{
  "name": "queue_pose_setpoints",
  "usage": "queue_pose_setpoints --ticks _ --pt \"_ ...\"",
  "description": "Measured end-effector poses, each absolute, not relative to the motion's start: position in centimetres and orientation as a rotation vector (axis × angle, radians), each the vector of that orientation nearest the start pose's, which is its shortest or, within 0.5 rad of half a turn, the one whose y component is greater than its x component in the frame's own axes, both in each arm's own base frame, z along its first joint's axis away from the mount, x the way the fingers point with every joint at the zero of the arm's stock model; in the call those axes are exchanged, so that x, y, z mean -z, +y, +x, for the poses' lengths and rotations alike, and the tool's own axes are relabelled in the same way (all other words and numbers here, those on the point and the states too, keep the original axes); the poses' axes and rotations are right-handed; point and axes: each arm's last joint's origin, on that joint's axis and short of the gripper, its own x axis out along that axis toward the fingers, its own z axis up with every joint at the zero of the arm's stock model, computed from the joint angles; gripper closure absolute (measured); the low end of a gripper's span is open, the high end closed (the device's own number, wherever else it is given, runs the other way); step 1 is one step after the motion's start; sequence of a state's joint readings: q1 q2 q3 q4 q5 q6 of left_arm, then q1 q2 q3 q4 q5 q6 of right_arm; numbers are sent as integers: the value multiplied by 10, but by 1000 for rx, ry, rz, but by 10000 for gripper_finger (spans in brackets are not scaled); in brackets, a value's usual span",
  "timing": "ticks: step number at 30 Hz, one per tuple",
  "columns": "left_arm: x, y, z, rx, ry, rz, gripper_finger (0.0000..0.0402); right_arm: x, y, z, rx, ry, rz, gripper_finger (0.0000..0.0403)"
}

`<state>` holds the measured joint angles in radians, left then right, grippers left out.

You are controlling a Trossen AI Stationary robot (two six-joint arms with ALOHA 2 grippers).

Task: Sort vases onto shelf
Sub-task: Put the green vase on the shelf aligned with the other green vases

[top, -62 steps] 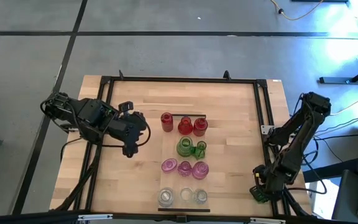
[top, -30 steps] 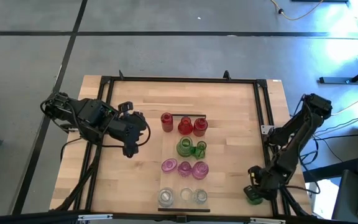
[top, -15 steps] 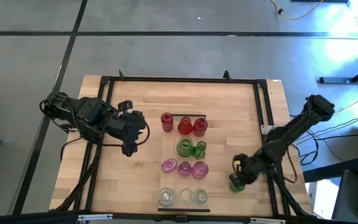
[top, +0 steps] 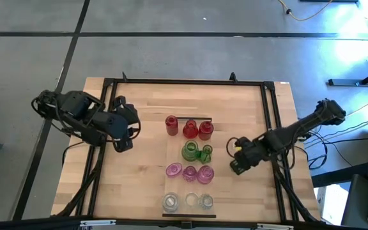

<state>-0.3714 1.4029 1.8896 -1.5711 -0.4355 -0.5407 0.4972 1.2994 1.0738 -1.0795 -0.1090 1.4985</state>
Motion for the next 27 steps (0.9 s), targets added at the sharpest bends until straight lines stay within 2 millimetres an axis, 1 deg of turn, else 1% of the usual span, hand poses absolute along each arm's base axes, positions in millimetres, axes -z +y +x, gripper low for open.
queue_pose_setpoints --ticks 4,11,15,18,22,27 --pt "-449 -64 198 -321 935 -72 263 -296 103 198 521 1373 958 350" --pt "-449 -63 197 -332 926 -64 263 -355 91 183 538 1378 897 350" --pt "-450 -63 197 -342 920 -58 263 -388 86 174 519 1314 898 350" --pt "-450 -63 197 -350 913 -54 263 -409 83 173 484 1198 910 350" --pt "-453 -65 202 -317 863 -58 262 -429 82 177 463 1084 883 350" --pt "-464 -73 216 -153 725 -16 262 -449 85 187 420 983 825 350"
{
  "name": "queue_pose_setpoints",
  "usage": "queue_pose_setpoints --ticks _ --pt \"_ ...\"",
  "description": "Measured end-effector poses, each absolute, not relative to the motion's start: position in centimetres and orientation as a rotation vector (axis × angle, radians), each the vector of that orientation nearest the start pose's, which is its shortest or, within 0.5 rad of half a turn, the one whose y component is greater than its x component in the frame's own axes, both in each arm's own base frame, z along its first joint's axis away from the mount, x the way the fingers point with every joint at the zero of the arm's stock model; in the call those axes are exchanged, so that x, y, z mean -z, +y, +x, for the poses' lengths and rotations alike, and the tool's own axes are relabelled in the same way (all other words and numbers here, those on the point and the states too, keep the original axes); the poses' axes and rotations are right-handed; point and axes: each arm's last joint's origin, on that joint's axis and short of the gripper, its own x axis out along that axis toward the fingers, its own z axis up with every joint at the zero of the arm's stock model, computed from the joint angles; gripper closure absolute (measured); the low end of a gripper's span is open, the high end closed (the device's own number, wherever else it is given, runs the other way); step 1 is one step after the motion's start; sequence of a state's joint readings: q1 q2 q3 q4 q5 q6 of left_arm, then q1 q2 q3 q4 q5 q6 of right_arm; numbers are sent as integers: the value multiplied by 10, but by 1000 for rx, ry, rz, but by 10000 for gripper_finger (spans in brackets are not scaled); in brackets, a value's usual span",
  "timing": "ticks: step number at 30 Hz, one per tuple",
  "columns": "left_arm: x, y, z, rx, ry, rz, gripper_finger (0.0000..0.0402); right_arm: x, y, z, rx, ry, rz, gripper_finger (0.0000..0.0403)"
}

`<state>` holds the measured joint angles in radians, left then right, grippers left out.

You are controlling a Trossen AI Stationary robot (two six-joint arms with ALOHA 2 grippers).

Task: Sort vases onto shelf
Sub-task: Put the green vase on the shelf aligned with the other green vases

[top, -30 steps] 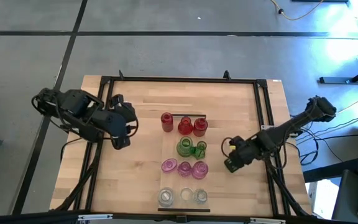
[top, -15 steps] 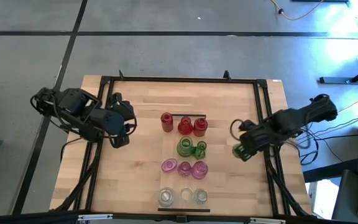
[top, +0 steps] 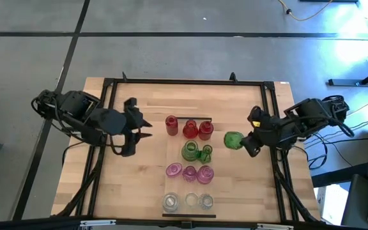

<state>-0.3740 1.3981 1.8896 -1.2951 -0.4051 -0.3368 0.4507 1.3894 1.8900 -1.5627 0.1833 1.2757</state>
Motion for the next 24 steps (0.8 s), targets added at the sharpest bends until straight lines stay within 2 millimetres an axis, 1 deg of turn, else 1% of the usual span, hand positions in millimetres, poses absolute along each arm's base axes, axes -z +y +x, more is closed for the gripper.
queue_pose_setpoints --ticks 2,7,11,15,19,24 --pt "-468 -75 220 -102 678 11 262 -456 86 192 401 953 805 350" --pt "-475 -78 229 -62 587 51 262 -474 88 199 361 855 758 350" --pt "-481 -85 243 23 489 101 262 -489 86 203 310 723 736 350" --pt "-481 -92 260 45 418 163 251 -497 79 214 247 654 729 350" --pt "-478 -91 273 -12 398 203 214 -498 73 225 207 635 708 350" --pt "-479 -85 286 -139 344 183 144 -495 75 244 136 624 674 350"
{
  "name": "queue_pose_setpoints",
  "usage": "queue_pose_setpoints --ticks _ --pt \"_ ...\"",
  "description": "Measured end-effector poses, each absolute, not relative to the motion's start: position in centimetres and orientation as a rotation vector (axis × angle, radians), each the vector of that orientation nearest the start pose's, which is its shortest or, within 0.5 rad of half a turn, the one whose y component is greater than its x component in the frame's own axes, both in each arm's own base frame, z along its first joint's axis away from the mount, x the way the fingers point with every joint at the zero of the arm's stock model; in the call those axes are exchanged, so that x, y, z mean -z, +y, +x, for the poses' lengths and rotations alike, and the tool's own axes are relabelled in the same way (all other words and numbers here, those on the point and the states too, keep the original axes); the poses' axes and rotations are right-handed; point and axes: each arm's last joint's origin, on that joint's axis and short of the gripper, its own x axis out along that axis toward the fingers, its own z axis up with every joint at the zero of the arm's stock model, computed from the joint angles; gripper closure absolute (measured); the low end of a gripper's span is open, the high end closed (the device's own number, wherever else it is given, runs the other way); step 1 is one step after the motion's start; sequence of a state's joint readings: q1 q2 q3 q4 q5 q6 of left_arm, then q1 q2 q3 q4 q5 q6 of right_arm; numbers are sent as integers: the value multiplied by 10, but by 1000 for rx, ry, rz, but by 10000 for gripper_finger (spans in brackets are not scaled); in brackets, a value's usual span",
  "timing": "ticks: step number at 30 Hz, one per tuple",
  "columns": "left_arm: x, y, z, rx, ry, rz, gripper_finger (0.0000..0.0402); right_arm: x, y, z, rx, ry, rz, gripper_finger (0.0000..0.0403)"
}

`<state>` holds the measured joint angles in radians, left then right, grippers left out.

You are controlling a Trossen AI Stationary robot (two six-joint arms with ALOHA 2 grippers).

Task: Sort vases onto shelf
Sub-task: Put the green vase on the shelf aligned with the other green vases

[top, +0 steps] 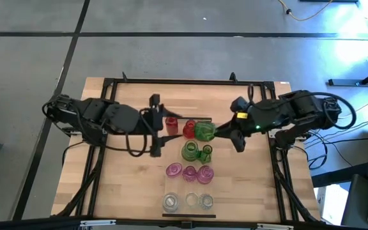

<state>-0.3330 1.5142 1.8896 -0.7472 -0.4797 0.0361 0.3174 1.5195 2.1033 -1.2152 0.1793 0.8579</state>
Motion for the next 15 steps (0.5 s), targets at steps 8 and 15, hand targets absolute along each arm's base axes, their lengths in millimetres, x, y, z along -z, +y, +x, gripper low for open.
queue_pose_setpoints --ticks 8,15 --pt "-495 -74 294 -196 171 59 75 -491 78 258 76 635 645 350" --pt "-511 -75 295 -193 20 31 72 -491 78 258 68 637 637 350"
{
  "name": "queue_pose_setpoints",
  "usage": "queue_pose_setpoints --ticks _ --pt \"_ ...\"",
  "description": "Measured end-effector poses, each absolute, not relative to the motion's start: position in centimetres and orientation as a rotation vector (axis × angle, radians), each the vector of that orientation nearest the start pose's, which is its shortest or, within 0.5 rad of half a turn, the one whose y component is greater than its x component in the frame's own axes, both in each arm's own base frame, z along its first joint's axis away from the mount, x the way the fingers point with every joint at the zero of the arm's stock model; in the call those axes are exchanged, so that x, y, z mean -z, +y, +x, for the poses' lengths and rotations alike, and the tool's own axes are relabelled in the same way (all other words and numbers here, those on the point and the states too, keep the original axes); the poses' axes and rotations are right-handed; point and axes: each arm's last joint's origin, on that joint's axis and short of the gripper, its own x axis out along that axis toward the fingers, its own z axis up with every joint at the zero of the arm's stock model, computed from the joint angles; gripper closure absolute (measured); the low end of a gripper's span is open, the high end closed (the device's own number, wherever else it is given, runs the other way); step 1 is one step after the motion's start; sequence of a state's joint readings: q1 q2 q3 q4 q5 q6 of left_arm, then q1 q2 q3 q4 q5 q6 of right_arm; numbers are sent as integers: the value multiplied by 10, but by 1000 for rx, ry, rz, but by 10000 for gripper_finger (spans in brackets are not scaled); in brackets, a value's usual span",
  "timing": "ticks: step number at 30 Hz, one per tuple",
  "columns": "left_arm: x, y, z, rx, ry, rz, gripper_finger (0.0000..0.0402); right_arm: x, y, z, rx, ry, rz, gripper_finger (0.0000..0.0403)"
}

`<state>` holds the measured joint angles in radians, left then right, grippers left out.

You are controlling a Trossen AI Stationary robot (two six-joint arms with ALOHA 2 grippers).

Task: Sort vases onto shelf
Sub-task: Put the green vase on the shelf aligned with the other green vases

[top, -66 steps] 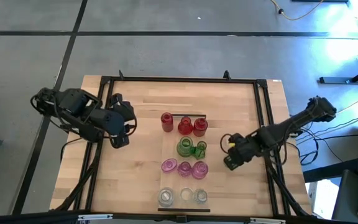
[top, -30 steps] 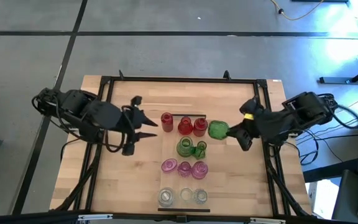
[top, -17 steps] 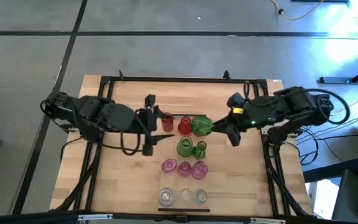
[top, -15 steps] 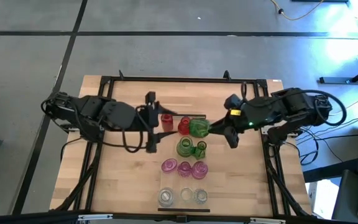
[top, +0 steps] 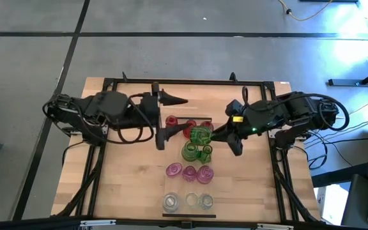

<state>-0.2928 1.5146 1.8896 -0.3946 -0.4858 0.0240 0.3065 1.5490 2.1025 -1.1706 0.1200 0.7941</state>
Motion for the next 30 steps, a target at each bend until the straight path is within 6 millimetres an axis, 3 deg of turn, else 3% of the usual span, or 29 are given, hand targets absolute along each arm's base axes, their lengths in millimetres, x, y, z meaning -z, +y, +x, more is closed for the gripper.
queue_pose_setpoints --ticks 5,7,12,30 --pt "-518 -76 296 -181 -60 -123 72 -491 78 258 63 638 623 350" --pt "-519 -74 295 -259 -77 -154 72 -491 78 258 56 641 625 350" --pt "-511 -68 293 -453 -3 -72 71 -491 79 258 54 641 623 350" --pt "-508 -71 297 -336 27 -30 71 -492 78 258 56 634 601 350"
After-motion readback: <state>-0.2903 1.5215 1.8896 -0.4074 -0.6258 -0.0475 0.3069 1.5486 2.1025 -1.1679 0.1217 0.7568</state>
